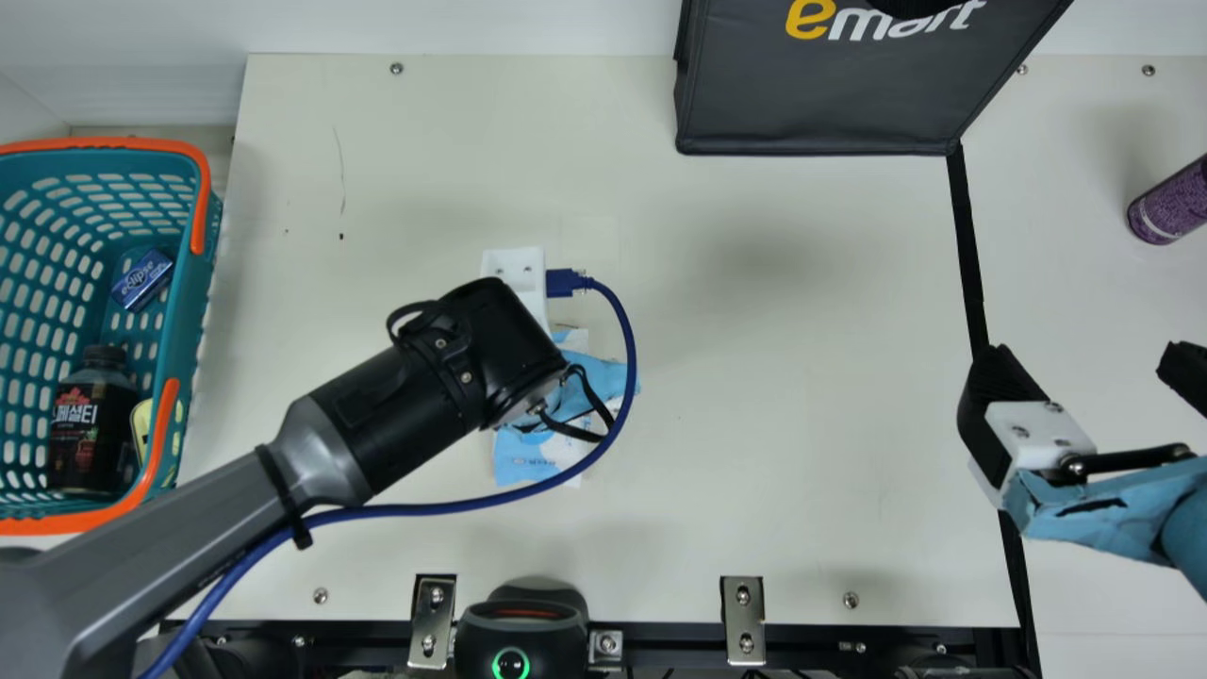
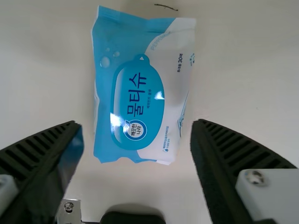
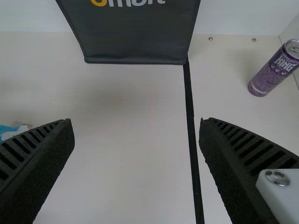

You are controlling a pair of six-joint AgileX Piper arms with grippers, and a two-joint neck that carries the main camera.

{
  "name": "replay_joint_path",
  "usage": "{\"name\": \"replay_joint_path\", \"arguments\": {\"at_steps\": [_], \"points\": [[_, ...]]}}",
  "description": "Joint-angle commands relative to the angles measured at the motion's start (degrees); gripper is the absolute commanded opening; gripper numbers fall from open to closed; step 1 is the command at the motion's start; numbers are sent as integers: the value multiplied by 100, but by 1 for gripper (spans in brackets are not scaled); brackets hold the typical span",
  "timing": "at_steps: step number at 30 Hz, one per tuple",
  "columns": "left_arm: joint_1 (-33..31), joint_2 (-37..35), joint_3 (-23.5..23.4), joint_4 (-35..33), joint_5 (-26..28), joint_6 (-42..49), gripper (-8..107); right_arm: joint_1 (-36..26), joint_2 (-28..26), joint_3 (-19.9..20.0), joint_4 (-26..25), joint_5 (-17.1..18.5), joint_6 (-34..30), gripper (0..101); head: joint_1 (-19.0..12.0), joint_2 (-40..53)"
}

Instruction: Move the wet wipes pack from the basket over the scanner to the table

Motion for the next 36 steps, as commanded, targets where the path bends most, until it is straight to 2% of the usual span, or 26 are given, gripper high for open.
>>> {"name": "replay_joint_path", "arguments": {"at_steps": [1, 4, 11, 36], "points": [[-8, -3, 9, -7, 2, -6, 82, 0, 0, 0, 0, 0, 0, 95, -166, 0], [-10, 8, 11, -6, 2, -4, 90, 0, 0, 0, 0, 0, 0, 95, -166, 0], [-9, 77, 65, 48, -92, -19, 90, 0, 0, 0, 0, 0, 0, 95, -166, 0], [10, 300, 898, 72, -1270, -98, 90, 0, 0, 0, 0, 7, 0, 95, -166, 0]]}}
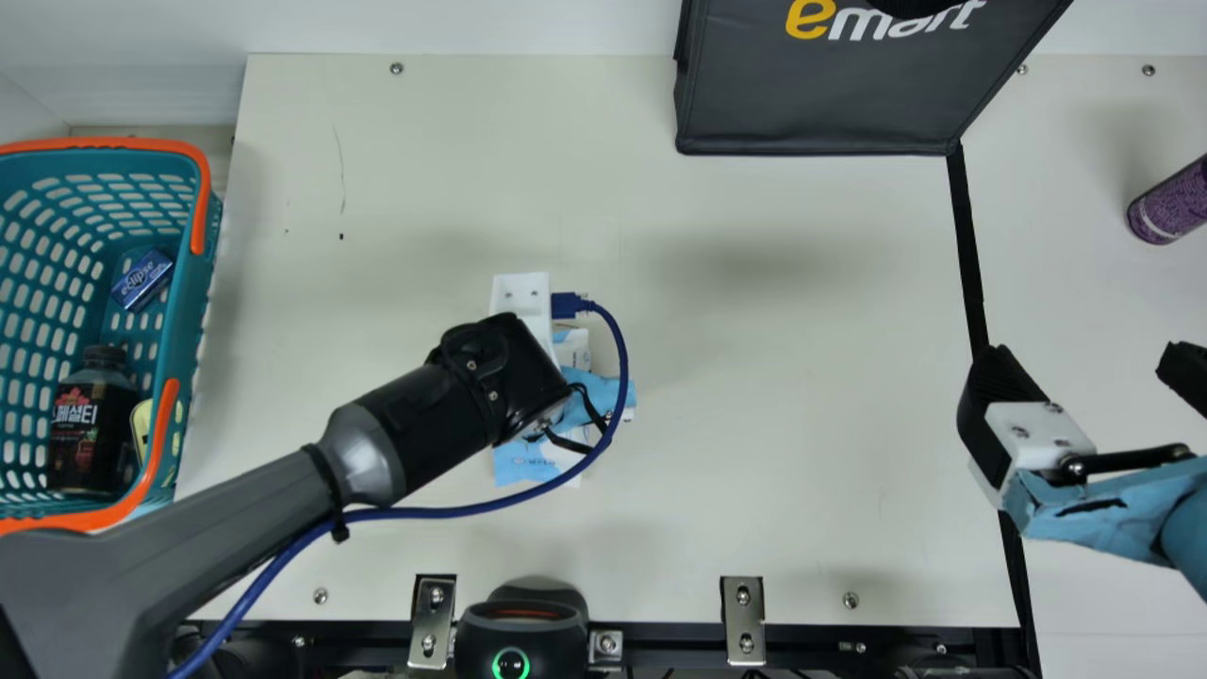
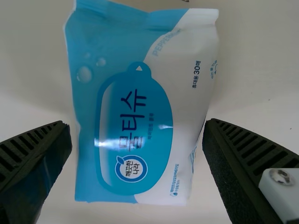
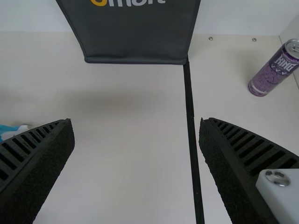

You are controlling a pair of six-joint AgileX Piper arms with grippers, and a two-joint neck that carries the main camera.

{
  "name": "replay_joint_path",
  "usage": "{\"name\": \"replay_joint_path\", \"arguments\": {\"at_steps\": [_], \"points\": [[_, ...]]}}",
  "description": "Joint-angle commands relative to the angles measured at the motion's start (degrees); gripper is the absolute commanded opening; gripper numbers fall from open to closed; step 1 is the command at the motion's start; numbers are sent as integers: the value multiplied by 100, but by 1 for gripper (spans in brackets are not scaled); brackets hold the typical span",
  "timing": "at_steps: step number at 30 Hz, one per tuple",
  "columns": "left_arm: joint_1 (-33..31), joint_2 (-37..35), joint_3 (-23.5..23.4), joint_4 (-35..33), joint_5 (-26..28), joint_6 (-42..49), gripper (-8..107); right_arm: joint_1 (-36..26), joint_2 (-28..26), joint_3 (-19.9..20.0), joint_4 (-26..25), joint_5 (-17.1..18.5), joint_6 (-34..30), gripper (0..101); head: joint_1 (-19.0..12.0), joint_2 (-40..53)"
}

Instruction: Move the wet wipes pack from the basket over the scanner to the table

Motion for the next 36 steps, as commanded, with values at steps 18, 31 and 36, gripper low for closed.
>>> {"name": "replay_joint_path", "arguments": {"at_steps": [18, 31, 36], "points": [[32, 181, 121, 102, -297, -7, 3, 0, 0, 0, 0, 0, 0, 95, -166, 0], [-308, -25, 122, 1120, -171, -846, -8, 0, 0, 0, 0, 0, 0, 95, -166, 0], [-401, -20, 141, 1440, -173, -1123, -8, 0, 0, 0, 0, 0, 0, 95, -166, 0]]}}
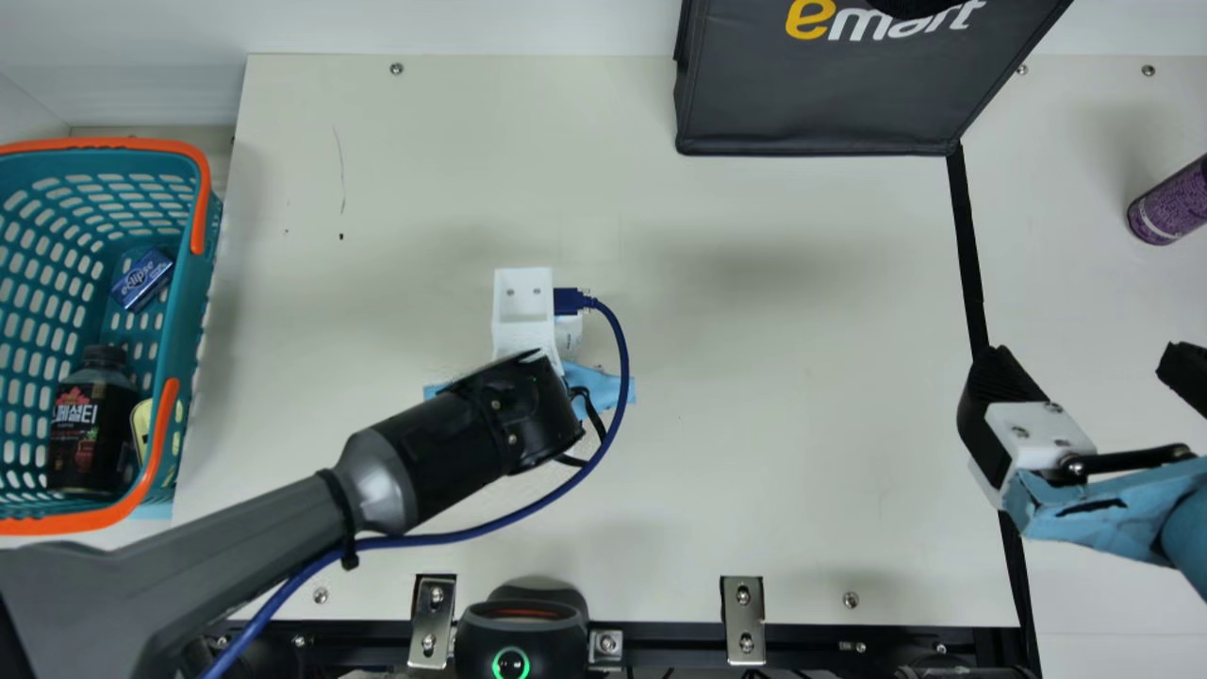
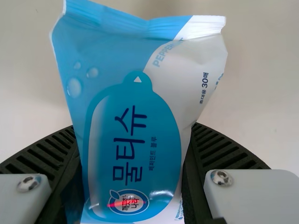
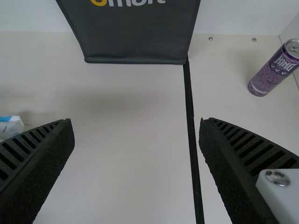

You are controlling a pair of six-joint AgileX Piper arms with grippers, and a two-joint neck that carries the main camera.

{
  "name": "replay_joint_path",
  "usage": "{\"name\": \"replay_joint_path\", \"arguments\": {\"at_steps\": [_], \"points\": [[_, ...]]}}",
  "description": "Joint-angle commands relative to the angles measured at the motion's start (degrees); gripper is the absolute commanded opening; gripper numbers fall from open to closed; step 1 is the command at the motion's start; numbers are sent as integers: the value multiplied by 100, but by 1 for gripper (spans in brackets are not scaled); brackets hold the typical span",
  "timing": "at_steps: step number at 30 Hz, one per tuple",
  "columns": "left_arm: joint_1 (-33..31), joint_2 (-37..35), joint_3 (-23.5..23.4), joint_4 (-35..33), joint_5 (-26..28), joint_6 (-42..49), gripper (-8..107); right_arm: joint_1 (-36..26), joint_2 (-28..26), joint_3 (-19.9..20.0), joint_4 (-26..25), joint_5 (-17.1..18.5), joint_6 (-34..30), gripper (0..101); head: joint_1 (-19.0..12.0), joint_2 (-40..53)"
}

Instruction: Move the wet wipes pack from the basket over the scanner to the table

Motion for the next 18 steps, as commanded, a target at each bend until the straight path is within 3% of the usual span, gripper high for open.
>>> {"name": "replay_joint_path", "arguments": {"at_steps": [1, 18], "points": [[-32, 14, 10, 155, -1, -119, -8, 0, 0, 0, 0, 0, 0, 95, -175, -9], [-123, 181, 122, 920, 257, -777, -8, 0, 0, 0, 0, -7, 0, 95, -175, -9]]}}
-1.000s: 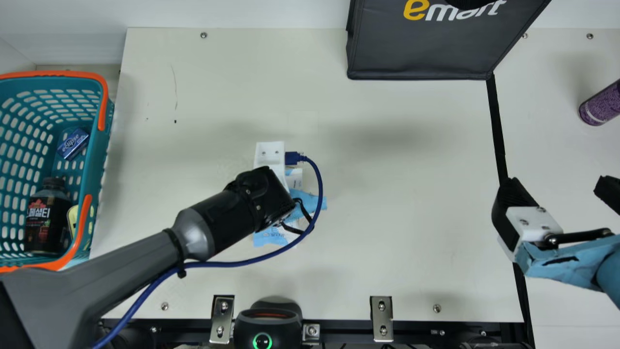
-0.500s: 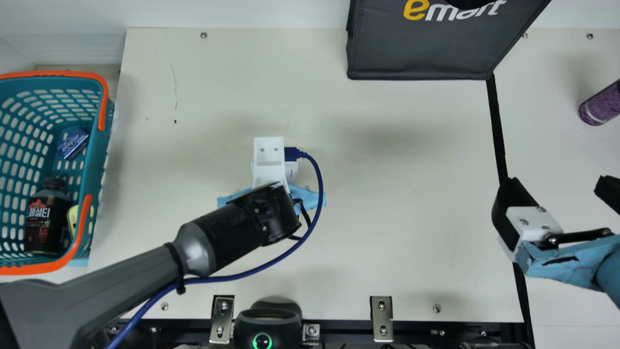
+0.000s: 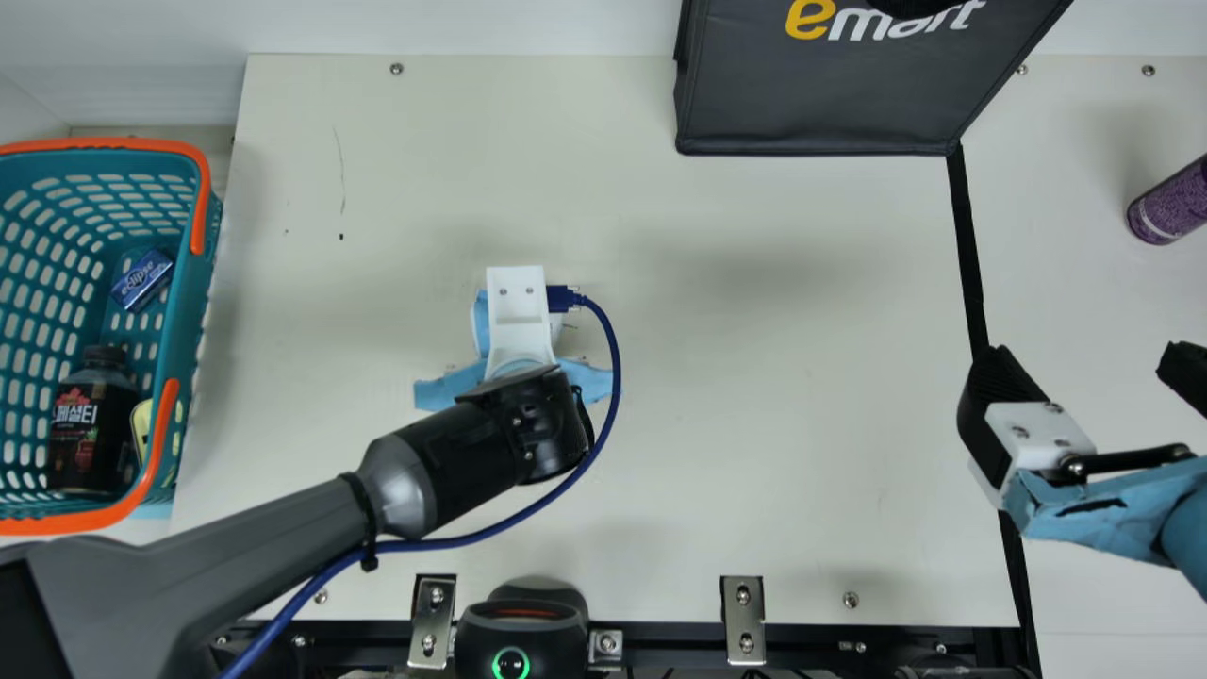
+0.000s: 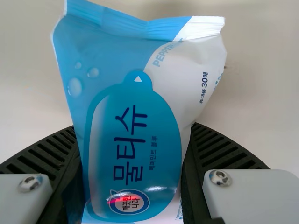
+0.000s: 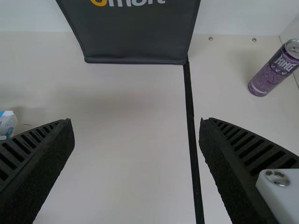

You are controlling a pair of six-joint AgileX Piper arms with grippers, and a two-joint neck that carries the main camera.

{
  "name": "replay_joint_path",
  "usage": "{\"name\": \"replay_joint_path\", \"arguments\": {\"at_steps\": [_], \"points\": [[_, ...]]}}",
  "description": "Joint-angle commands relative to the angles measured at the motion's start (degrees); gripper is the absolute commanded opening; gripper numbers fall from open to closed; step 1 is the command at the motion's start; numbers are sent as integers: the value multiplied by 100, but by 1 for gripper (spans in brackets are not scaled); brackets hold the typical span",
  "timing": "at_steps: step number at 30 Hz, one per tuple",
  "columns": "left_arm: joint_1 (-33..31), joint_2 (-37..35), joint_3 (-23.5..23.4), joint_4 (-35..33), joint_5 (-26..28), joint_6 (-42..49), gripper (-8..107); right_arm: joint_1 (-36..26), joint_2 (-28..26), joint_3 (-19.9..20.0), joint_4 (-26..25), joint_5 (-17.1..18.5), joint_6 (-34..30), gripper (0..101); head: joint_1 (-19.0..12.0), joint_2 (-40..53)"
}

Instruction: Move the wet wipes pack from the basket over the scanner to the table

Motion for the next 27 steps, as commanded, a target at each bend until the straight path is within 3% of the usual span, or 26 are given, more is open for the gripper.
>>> {"name": "replay_joint_path", "arguments": {"at_steps": [1, 14, 27], "points": [[-7, 14, 11, 85, 32, -80, -8, 0, 0, 0, 0, 0, 0, 95, -175, 0], [-63, 21, 88, 323, 16, -351, -8, 0, 0, 0, 0, 0, 0, 95, -175, 0], [148, -261, 323, -472, -870, 21, -8, 0, 0, 0, 5, 1, 0, 95, -175, 0]]}}
